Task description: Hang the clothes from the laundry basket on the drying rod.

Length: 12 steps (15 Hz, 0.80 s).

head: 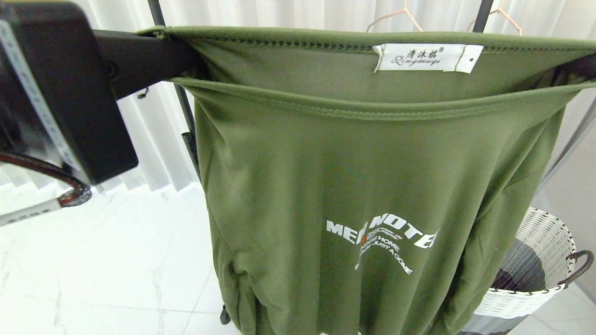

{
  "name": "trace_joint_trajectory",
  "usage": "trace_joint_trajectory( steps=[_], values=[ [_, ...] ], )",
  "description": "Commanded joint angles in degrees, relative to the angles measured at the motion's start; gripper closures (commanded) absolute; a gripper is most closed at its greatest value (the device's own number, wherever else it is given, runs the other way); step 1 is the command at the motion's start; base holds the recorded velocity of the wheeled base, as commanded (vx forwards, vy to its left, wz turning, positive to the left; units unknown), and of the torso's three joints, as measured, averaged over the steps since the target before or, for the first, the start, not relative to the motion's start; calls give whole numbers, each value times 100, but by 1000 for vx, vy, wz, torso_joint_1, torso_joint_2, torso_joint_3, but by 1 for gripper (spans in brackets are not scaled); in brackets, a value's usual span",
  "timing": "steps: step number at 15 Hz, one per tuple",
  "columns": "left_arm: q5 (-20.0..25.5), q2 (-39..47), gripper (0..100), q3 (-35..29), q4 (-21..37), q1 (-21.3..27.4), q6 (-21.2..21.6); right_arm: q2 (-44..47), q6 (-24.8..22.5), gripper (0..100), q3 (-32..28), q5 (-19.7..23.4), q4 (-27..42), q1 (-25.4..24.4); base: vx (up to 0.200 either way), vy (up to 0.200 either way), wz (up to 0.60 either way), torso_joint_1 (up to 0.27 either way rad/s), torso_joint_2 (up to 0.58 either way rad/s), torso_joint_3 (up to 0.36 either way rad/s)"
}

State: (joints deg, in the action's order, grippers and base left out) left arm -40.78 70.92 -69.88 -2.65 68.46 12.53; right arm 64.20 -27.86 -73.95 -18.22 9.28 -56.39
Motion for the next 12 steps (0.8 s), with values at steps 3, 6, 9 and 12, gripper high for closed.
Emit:
trace_joint_trajectory(
  steps=[3, 6, 9, 12],
  values=[
    [0, -35, 100, 9, 1, -8, 4, -21, -18, 0, 91, -23, 276, -21, 0, 0, 0, 0, 0, 0],
    [8, -35, 100, 35, 1, -465, 12, -294, -36, 0, 443, 21, 250, -56, 0, 0, 0, 0, 0, 0],
    [35, 18, 100, 62, 10, -1344, 21, -812, -97, 0, 671, -14, 294, -56, 0, 0, 0, 0, 0, 0],
    [52, -26, 100, 202, 10, -1379, 188, -1208, -124, 0, 970, -682, 294, 199, 0, 0, 0, 0, 0, 0]
  ],
)
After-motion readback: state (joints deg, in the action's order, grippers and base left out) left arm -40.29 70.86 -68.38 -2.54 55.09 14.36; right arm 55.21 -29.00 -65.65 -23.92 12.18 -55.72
